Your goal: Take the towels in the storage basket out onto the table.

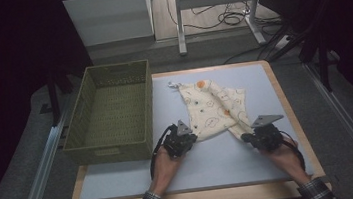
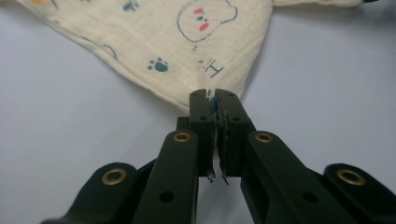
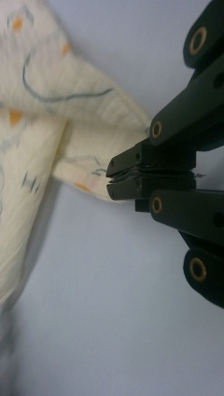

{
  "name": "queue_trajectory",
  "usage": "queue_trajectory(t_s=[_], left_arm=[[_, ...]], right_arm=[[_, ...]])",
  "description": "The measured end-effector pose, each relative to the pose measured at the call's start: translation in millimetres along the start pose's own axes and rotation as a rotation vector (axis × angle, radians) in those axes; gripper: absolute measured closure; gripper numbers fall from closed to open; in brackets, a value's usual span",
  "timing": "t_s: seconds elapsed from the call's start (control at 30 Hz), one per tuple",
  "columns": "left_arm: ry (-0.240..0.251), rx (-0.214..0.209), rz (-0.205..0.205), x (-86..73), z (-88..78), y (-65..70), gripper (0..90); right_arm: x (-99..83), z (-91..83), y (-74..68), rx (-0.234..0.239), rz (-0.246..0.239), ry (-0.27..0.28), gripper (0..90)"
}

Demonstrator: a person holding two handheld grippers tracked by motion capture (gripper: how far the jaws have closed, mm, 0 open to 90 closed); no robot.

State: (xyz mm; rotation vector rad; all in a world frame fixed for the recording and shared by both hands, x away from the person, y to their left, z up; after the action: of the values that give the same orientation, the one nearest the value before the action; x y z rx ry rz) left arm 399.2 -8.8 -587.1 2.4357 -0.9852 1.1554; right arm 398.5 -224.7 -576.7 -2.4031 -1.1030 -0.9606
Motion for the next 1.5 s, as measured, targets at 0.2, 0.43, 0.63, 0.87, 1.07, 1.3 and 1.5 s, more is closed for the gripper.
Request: queue_trajectory(t_s=[0.2,0.43,0.63,0.87,1.07,1.3,1.5], left_arm=[[0.010,0.035,0.005,-2.1,-19.1,-2.3,85.7],[-0.006,-0.032,-0.009,-9.2,-35.9,15.1,85.2],[-0.058,-0.050,0.009,-34.2,-48.9,32.7,85.1],[-0.090,-0.083,-0.024,-70.0,-67.1,44.4,85.1],[-0.064,-0.088,-0.046,-73.4,-75.5,42.6,62.0],[-0.055,-0.026,-0.040,-49.8,-58.6,24.4,53.1],[-0.041,0.000,-0.068,-24.1,-31.4,7.0,49.3]], right_arm=[[-16.7,-46.1,18.5,-0.026,0.039,0.039,87.8],[-40.5,-76.4,23.0,0.013,0.095,0.059,87.7],[-62.7,-73.0,1.4,0.059,0.089,0.046,86.9],[-80.3,-63.0,-25.4,0.115,0.088,0.038,86.3],[-80.0,-70.7,-33.3,0.128,0.096,0.040,80.5],[-65.5,-67.0,-8.2,0.061,0.143,0.049,69.2],[-48.1,-47.4,17.9,0.029,0.186,0.054,57.6]])
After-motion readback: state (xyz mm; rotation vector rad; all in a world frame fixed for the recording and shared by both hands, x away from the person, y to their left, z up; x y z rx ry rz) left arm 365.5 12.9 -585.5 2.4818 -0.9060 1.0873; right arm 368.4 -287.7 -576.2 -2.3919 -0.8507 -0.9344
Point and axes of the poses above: each handheld gripper's, and its own axes: z roughly forward along the jaws, x roughly out of its top, y roughly to its right, the point moved 10 cm from there along z, roughly forward along the jaws, and after that the axes turned 5 degrees about x, right-handed, at the moved point
